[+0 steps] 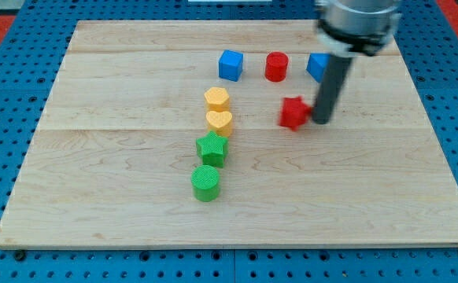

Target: Push the yellow heart towards the center left of the board

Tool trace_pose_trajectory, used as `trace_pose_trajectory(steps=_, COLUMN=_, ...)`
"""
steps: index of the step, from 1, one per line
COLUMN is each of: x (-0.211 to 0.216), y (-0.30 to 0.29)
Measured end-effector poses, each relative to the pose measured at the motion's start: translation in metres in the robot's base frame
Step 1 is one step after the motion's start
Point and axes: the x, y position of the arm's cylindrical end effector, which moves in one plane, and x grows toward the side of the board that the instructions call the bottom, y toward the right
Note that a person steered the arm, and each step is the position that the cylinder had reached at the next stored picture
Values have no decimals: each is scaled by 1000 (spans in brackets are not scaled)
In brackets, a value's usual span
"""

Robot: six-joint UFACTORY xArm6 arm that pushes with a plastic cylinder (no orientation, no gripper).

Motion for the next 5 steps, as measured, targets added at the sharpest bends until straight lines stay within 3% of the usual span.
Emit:
trace_pose_trajectory(steps=1, x=15, y=-8)
trace_pose_trajectory(steps=2, x=58, y=-9)
trace_pose_trajectory(steps=3, x=70, y=-76)
trace_pose_trajectory(steps=5, x=-6, y=-119)
